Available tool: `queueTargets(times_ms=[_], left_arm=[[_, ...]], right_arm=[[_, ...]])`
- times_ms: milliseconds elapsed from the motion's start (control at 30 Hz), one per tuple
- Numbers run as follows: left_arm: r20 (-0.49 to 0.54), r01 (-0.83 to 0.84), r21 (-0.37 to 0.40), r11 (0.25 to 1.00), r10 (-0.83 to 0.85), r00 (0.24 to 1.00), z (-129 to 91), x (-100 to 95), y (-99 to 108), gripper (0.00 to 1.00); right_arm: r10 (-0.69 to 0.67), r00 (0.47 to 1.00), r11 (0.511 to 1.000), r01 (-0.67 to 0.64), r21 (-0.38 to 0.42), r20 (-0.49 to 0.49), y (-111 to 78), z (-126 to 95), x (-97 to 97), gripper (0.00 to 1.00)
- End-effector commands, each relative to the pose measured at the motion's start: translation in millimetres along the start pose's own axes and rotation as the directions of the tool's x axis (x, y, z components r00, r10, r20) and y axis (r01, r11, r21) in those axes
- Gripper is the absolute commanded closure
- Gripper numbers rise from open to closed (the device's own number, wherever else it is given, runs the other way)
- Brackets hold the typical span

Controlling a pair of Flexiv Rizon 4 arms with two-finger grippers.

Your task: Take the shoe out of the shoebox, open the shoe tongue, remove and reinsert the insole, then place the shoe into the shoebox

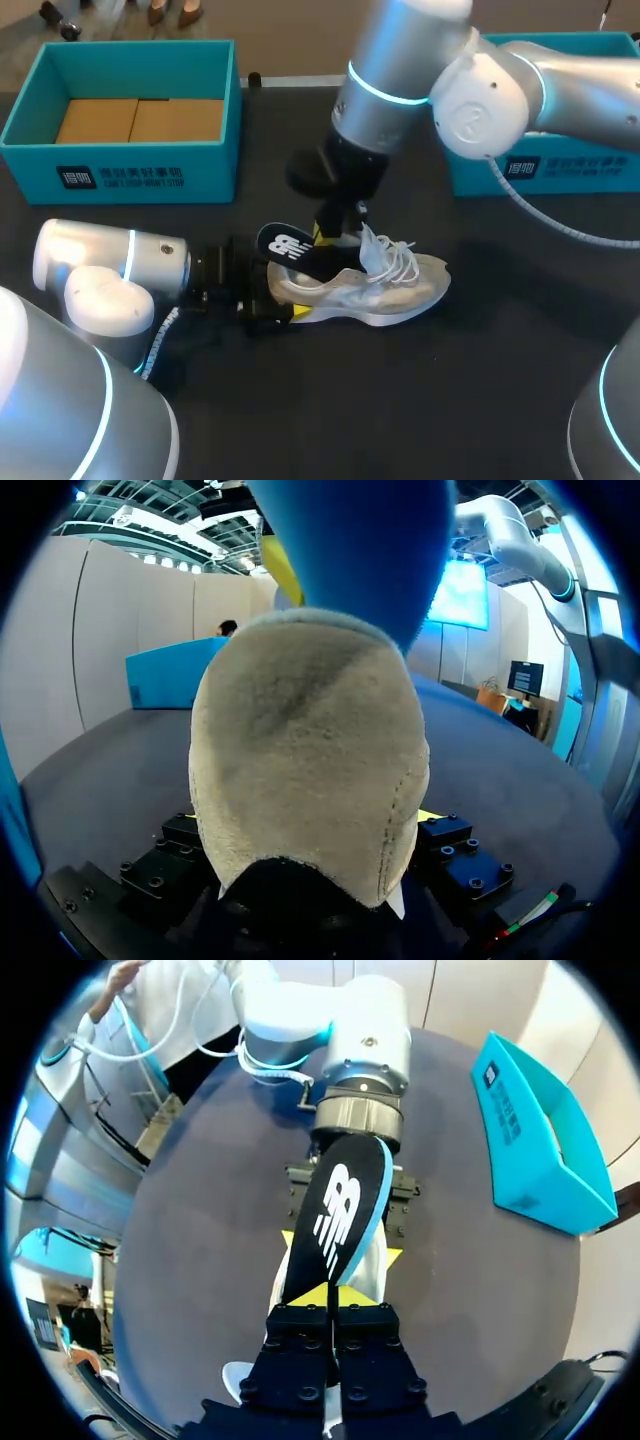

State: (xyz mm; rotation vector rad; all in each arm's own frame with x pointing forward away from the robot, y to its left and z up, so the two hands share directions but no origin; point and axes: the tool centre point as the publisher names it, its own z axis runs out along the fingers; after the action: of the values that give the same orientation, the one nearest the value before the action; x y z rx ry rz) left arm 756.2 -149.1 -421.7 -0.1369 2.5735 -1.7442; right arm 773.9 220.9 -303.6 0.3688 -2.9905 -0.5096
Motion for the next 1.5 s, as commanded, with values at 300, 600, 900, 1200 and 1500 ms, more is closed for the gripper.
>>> queueTargets(times_ms=[300,600,900,1200,1500], left_arm=[[-0.001,0.001,-0.003,1.0,-0.001,1.0,2,-1.2,0,1.0],[-0.001,0.001,-0.003,1.0,-0.001,1.0,2,-1.2,0,1.0],[-0.001,0.001,-0.003,1.0,-0.001,1.0,2,-1.2,0,1.0],[-0.001,0.001,-0.003,1.0,-0.001,1.0,2,-1.2,0,1.0],[-0.001,0.001,-0.003,1.0,-0.001,1.0,2,-1.2,0,1.0]], right_arm=[[0.081,0.994,0.993,-0.087,-0.079,-0.08,-3.4,-9,-8.8,0.0],[0.081,0.994,0.993,-0.087,-0.079,-0.08,-3.4,-9,-8.8,0.0],[0.081,0.994,0.993,-0.087,-0.079,-0.08,-3.4,-9,-8.8,0.0],[0.333,0.888,0.939,-0.344,0.025,-0.316,-4.0,-11,-11.6,0.0],[0.42,0.776,0.867,-0.496,-0.044,-0.471,1.1,-9,-6.0,0.0]])
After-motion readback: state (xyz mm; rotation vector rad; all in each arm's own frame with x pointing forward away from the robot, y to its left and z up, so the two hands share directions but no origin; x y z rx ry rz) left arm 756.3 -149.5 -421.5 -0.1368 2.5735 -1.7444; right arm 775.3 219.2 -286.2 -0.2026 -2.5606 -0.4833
